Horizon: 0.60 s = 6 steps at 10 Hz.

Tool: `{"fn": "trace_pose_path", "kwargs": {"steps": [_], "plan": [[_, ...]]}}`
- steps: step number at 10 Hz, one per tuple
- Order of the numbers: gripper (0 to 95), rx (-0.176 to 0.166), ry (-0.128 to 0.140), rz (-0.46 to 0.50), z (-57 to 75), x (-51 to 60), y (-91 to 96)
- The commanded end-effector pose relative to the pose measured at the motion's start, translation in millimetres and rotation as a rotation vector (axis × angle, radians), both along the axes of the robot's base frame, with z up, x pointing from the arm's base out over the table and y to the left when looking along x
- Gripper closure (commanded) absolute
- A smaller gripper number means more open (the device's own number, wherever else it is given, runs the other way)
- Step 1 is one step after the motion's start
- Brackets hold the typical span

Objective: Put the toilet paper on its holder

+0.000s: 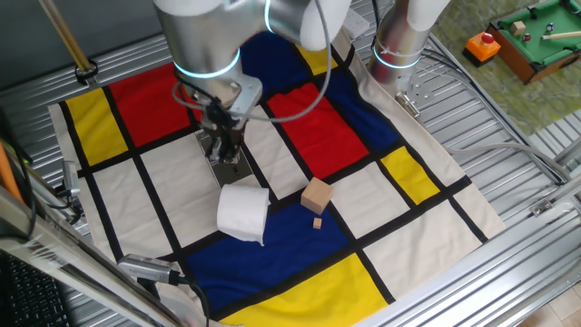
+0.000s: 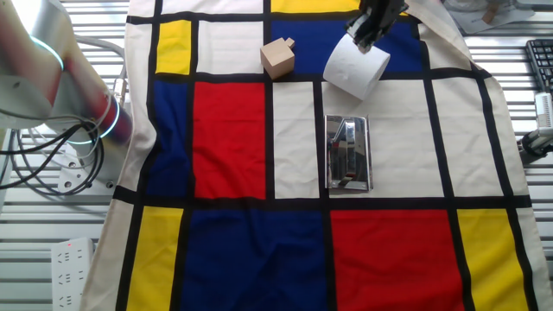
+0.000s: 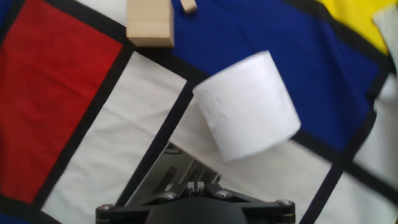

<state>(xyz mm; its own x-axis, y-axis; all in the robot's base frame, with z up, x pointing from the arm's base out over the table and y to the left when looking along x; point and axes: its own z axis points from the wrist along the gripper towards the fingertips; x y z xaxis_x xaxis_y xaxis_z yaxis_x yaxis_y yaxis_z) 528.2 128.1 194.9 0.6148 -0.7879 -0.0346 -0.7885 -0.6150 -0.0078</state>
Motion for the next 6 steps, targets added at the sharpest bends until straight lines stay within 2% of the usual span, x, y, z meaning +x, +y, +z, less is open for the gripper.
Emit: {"fn": "trace_pose_path", "kwargs": {"steps": [1, 4, 6], "plan": [[95.0, -0.014, -0.017, 0.001, -4.5, -2.8, 8.6], [95.0, -0.007, -0.022, 0.003, -7.9, -3.6, 13.5], [95.0, -0.001, -0.023, 0.025, -11.2, 0.4, 19.6]]}}
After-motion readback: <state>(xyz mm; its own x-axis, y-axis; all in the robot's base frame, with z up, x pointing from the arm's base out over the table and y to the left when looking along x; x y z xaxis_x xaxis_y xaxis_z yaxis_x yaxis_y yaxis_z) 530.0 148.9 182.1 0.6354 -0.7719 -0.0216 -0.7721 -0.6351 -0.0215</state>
